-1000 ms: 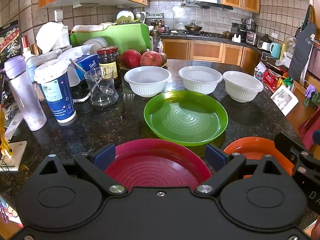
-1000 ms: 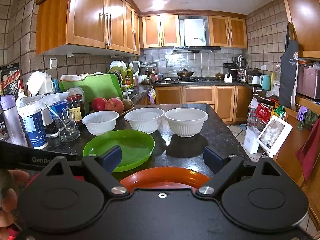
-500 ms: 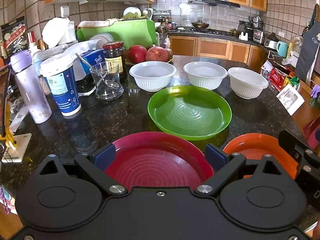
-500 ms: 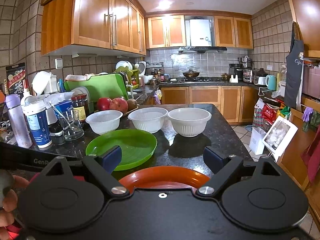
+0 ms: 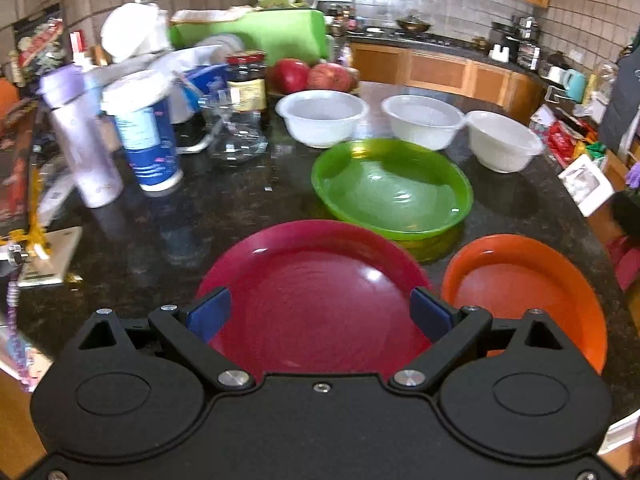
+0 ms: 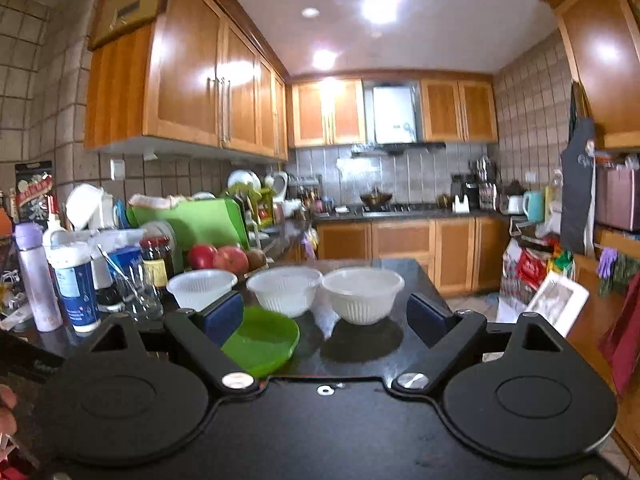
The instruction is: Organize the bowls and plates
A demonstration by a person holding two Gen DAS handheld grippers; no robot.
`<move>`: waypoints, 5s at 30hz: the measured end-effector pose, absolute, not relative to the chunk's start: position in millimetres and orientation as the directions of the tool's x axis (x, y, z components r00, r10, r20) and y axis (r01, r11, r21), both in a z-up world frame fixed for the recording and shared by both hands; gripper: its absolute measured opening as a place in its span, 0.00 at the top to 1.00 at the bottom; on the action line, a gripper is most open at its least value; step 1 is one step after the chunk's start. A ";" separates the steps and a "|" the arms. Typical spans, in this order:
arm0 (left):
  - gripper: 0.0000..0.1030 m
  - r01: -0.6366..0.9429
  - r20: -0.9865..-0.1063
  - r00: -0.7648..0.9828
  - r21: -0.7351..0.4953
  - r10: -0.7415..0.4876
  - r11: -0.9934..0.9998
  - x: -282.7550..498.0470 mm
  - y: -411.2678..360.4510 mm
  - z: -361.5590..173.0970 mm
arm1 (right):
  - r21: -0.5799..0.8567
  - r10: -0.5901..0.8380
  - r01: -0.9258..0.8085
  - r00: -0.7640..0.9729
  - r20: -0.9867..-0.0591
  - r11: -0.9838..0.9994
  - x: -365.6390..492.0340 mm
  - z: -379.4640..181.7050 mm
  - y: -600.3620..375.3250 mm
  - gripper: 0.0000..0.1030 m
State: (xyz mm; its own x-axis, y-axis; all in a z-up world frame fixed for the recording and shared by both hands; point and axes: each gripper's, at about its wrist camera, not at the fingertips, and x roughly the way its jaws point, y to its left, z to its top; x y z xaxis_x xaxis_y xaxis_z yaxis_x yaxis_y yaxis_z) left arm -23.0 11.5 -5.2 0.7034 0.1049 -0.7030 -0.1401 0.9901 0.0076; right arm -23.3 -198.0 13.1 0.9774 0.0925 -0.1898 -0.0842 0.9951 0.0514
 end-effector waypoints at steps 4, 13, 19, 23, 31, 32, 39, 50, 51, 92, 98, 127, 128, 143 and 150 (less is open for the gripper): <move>0.08 -0.179 -0.707 0.687 0.056 0.166 0.982 -28.7 25.0 -2.8 | 0.055 0.162 -0.154 0.967 -0.194 0.987 -23.0 15.6 -194.5 0.10; 0.16 -0.118 -0.742 0.658 0.065 0.127 0.991 -22.6 61.3 -9.0 | 0.023 0.266 -0.271 0.924 -0.276 0.962 -19.4 11.6 -166.6 0.17; 0.18 -0.035 -0.782 0.621 0.034 0.048 0.999 -9.3 85.2 -20.5 | 0.136 0.349 -0.322 0.832 -0.432 0.937 -0.9 0.5 -143.3 0.26; 0.22 0.013 -0.809 0.587 -0.004 -0.011 1.000 0.8 101.1 -27.8 | 0.146 0.340 -0.309 0.809 -0.480 0.940 2.2 -9.9 -123.6 0.36; 0.23 0.096 -0.812 0.576 -0.049 -0.096 0.994 9.2 123.4 -35.5 | 0.142 0.302 -0.269 0.795 -0.525 0.953 5.6 -24.0 -90.3 0.48; 0.23 0.103 -0.811 0.576 -0.055 -0.105 0.993 9.8 125.5 -35.7 | 0.139 0.294 -0.261 0.798 -0.527 0.955 5.7 -25.3 -87.1 0.48; 0.32 0.103 -0.830 0.531 -0.136 -0.170 0.985 22.9 137.6 -43.5 | 0.072 0.245 -0.249 0.787 -0.566 0.966 17.1 -27.2 -77.2 0.57; 0.43 0.123 -0.842 0.516 -0.111 -0.159 0.986 22.5 123.1 -46.2 | -0.024 0.274 -0.374 0.720 -0.638 0.927 58.9 -35.8 -73.0 0.72; 0.44 0.112 -0.843 0.516 -0.111 -0.153 0.987 22.5 122.0 -46.5 | -0.033 0.271 -0.378 0.718 -0.641 0.925 61.9 -37.0 -71.9 0.72; 0.71 -0.003 -0.813 0.583 0.012 0.011 1.000 22.3 175.4 -44.2 | 0.095 0.286 -0.307 0.671 -0.684 0.947 94.0 -47.2 1.1 0.86; 0.71 0.010 -0.809 0.588 0.002 -0.004 1.000 34.4 189.0 -46.5 | 0.089 0.257 -0.269 0.689 -0.677 0.959 97.9 -50.3 8.2 0.86; 0.32 0.208 -0.649 0.743 -0.012 -0.166 0.978 20.7 89.5 -2.8 | 0.097 0.040 0.006 0.886 -0.461 0.995 25.6 2.9 -138.8 0.55; 0.32 0.225 -0.655 0.733 -0.021 -0.183 0.974 20.6 80.5 -3.8 | 0.094 0.026 0.020 0.885 -0.465 0.995 24.4 2.8 -150.5 0.55; 0.38 0.269 -0.773 0.597 -0.063 -0.217 0.961 22.3 -22.2 -31.0 | 0.075 0.006 0.044 0.826 -0.564 0.996 21.2 -32.6 -258.1 0.54; 0.38 0.201 -0.798 0.575 -0.074 -0.179 0.977 21.0 -37.5 -39.7 | 0.109 0.087 -0.025 0.789 -0.609 0.994 27.8 -51.3 -267.3 0.54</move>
State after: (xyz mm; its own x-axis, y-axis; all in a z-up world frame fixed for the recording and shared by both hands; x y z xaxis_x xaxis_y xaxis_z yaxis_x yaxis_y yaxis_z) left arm 21.0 -37.5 -39.7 0.5752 -0.1792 -0.7981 0.2010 0.9768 -0.0744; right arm 27.8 -267.3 -51.3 0.7887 0.0867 -0.6086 -0.0250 0.9937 0.1091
